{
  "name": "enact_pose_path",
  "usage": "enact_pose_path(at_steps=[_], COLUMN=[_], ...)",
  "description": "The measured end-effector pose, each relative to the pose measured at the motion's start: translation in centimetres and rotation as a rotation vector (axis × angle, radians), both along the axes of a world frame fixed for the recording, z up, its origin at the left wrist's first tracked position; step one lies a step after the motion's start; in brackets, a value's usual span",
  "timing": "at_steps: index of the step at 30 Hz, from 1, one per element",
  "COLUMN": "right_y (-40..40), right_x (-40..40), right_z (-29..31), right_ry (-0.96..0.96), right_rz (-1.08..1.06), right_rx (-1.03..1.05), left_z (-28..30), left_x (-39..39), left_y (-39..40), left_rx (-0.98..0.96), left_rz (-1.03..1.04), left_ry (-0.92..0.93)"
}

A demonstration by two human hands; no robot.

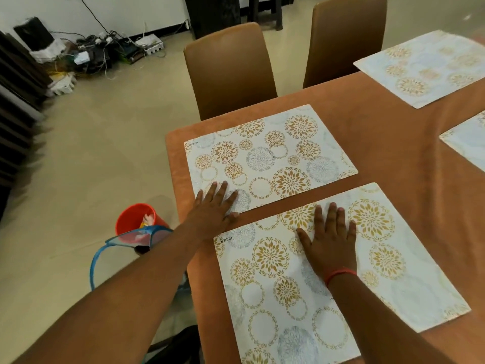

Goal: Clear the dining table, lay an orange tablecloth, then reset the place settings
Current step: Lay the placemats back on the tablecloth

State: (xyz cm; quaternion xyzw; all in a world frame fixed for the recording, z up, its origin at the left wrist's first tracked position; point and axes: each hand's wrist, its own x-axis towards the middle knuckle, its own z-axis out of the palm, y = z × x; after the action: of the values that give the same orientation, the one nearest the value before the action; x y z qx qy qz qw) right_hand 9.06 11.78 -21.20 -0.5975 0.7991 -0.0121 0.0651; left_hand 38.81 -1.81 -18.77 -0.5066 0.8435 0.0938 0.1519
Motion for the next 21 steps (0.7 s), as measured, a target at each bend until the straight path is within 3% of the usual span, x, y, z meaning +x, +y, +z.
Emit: enact_pose_path(at_steps=[17,21], right_y=[0.2,0.0], right_x=[-0.4,-1.4], right_z=[0.9,1.2], right_ry=[-0.063,-0.064], right_rz=[0.043,0.095], right_rx=[0.076,0.094], left_z=[-0.1,1.0], left_x=[-0.6,-1.4], left_y=[-0.6,2.3], left_rx=[0.017,-0.001], left_rz=[0.055,-0.036], left_ry=[0.048,0.077])
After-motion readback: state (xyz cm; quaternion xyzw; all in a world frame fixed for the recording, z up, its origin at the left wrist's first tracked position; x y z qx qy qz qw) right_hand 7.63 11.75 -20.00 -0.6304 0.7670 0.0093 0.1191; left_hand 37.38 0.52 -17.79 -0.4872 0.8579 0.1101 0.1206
